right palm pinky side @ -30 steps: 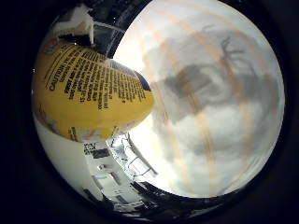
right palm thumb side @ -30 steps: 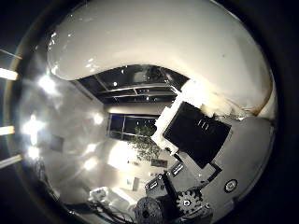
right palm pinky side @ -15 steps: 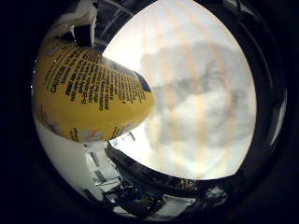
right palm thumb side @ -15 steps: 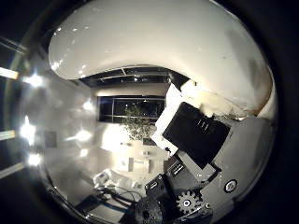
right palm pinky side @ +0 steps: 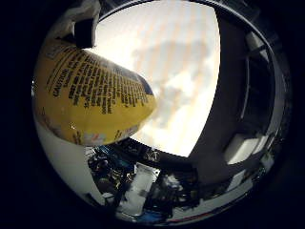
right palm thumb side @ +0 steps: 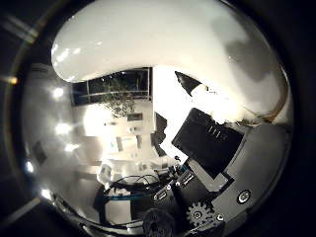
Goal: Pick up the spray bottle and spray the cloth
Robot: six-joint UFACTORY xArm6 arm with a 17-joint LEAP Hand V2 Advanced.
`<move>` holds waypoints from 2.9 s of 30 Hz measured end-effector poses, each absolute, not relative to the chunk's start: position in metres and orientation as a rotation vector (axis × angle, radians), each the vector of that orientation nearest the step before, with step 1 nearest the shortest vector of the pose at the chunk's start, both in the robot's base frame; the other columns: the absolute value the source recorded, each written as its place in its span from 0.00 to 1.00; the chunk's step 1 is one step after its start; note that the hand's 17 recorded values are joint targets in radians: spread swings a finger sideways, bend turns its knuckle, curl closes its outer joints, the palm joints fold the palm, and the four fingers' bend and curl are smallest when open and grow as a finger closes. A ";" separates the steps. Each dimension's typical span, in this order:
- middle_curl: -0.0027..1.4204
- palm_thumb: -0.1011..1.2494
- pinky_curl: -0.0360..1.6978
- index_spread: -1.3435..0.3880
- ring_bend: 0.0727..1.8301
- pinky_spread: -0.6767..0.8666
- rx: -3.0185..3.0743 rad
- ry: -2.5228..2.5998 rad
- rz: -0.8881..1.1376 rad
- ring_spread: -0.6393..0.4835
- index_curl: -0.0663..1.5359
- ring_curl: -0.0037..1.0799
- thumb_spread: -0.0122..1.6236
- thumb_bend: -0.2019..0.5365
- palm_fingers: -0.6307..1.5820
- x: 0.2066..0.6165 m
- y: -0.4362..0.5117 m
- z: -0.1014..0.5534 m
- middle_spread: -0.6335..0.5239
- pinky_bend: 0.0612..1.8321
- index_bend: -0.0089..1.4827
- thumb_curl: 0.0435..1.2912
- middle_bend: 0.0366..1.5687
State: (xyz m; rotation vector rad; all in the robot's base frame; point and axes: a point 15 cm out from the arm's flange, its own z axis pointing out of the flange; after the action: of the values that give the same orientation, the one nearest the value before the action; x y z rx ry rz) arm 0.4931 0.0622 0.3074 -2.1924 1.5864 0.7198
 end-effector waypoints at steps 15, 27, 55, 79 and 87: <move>0.39 0.86 0.68 0.67 0.79 0.31 -2.746 1.480 0.722 0.43 0.45 0.52 0.56 0.26 0.84 0.450 0.183 0.275 0.49 0.56 0.79 0.63 0.85; 0.40 0.85 0.69 0.67 0.79 0.31 -3.106 1.392 0.431 0.43 0.46 0.51 0.55 0.25 0.84 0.429 0.229 0.252 0.49 0.55 0.79 0.63 0.85; 0.40 0.84 0.69 0.67 0.79 0.29 -3.390 1.306 0.132 0.43 0.46 0.52 0.54 0.25 0.84 0.411 0.269 0.205 0.49 0.54 0.79 0.62 0.85; 0.40 0.84 0.70 0.67 0.79 0.28 -3.368 1.321 0.076 0.43 0.46 0.52 0.54 0.25 0.84 0.420 0.266 0.209 0.49 0.54 0.79 0.63 0.85; 0.40 0.84 0.70 0.67 0.79 0.28 -3.189 1.352 0.215 0.43 0.46 0.52 0.54 0.25 0.84 0.419 0.285 0.227 0.49 0.54 0.79 0.63 0.85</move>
State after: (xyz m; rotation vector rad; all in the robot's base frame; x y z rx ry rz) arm 0.4192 0.2854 0.2274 -3.1885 1.3517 0.2153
